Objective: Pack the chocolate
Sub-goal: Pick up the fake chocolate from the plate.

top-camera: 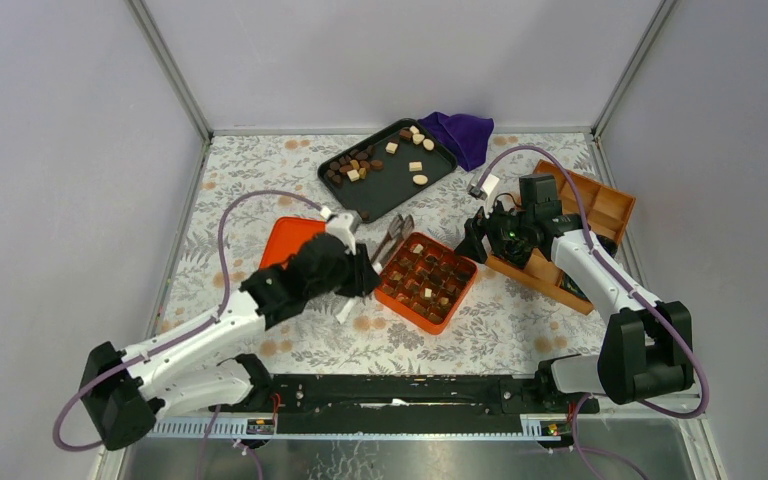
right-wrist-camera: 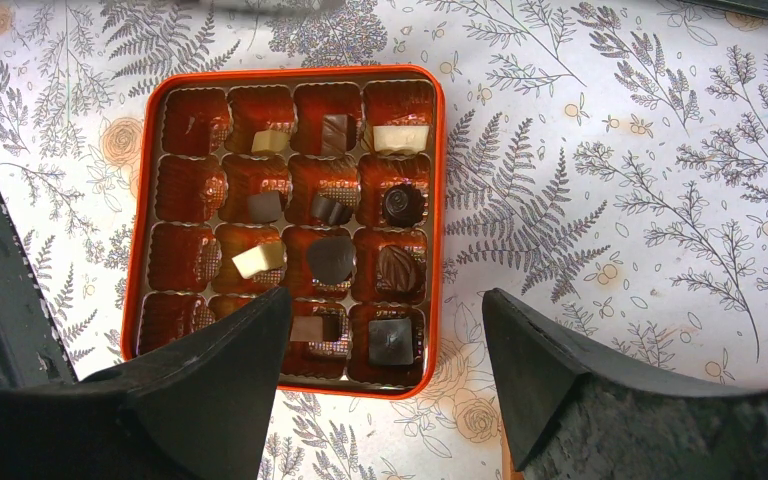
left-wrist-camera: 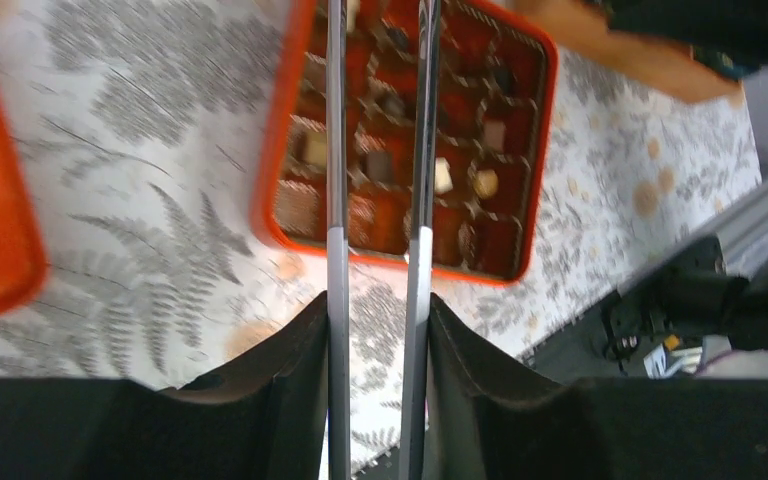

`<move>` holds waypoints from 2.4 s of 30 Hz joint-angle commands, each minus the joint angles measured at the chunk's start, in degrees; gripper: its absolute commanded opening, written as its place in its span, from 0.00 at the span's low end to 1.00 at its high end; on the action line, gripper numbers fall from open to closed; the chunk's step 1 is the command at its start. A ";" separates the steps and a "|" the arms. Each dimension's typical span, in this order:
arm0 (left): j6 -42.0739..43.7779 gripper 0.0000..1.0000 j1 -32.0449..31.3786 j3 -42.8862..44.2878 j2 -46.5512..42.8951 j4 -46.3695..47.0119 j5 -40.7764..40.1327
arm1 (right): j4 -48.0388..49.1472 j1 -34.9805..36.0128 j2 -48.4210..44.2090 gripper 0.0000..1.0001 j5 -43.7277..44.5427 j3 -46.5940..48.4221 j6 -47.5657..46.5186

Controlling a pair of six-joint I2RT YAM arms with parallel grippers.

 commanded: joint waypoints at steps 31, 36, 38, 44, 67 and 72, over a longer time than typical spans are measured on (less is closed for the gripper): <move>25.45 0.42 32.66 53.34 53.37 -20.54 4.39 | 1.11 -0.24 -1.03 0.79 -1.14 0.60 -0.97; 26.09 0.42 32.70 58.03 56.34 -22.27 2.80 | 1.04 -0.25 -0.89 0.79 -0.92 0.64 -1.08; 25.97 0.42 32.75 59.36 57.32 -22.70 2.65 | 0.91 -0.28 -0.86 0.79 -0.86 0.64 -1.16; 25.83 0.43 32.87 61.36 59.52 -23.62 1.56 | 0.87 -0.24 -0.94 0.79 -0.79 0.73 -1.29; 25.61 0.27 33.14 66.58 62.94 -28.12 3.92 | 0.86 -0.25 -1.02 0.79 -0.70 0.73 -1.39; 25.57 0.29 33.14 66.62 63.03 -28.46 3.92 | 0.86 -0.24 -1.20 0.80 -0.68 0.73 -1.38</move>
